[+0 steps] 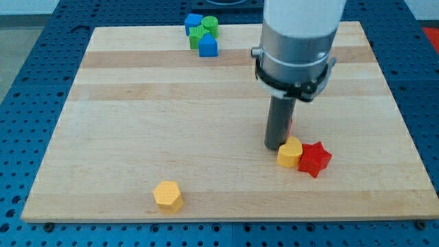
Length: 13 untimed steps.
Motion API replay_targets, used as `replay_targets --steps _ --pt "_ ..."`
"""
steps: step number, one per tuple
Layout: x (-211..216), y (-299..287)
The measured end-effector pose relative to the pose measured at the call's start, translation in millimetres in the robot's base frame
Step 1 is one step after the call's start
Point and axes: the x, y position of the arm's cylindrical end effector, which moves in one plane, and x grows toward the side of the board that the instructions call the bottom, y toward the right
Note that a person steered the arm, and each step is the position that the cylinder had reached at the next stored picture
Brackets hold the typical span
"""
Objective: Move the red circle slightly up
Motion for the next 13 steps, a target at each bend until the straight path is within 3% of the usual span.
replay_targets --steps 2,4,5,8,10,12,13 --pt "-75.3 0.0" --pt "-25.9 5.5" --pt "-26.1 29.6" --pt "-129.4 26.6" --pt "-134.6 27.6" --pt "-189.2 27.6" --pt "-194.9 27.5"
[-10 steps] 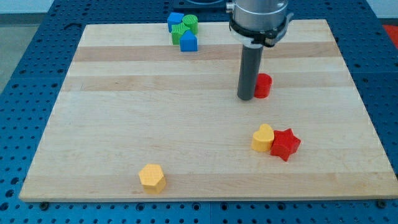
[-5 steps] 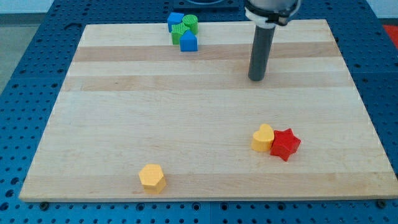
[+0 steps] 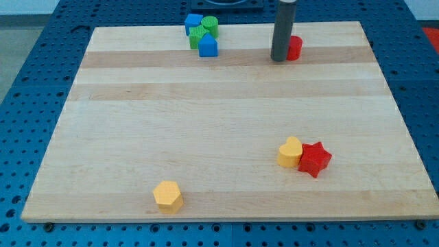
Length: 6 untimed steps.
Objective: Move the red circle slightly up
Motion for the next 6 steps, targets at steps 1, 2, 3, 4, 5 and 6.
replay_targets --steps 1,2,3,4,5,6 --pt "26.9 -0.2" --pt "36.3 20.1" --pt "4.1 34.2" --pt "-19.1 15.8" --pt "-21.1 -7.7" --pt "-20.0 26.9"
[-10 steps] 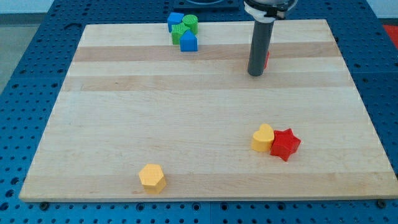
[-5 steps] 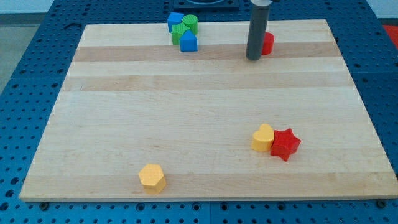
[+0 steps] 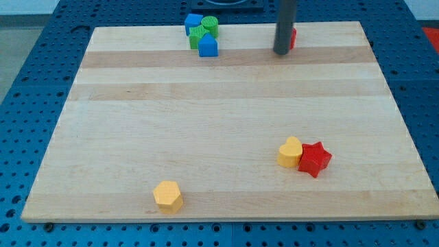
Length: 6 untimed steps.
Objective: Move the red circle slightly up
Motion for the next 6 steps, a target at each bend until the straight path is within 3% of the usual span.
replay_targets --steps 1,2,5,6 --pt "-1.2 55.8" --pt "-22.3 68.3" --pt "-24.6 -62.2" --pt "-24.7 -30.6"
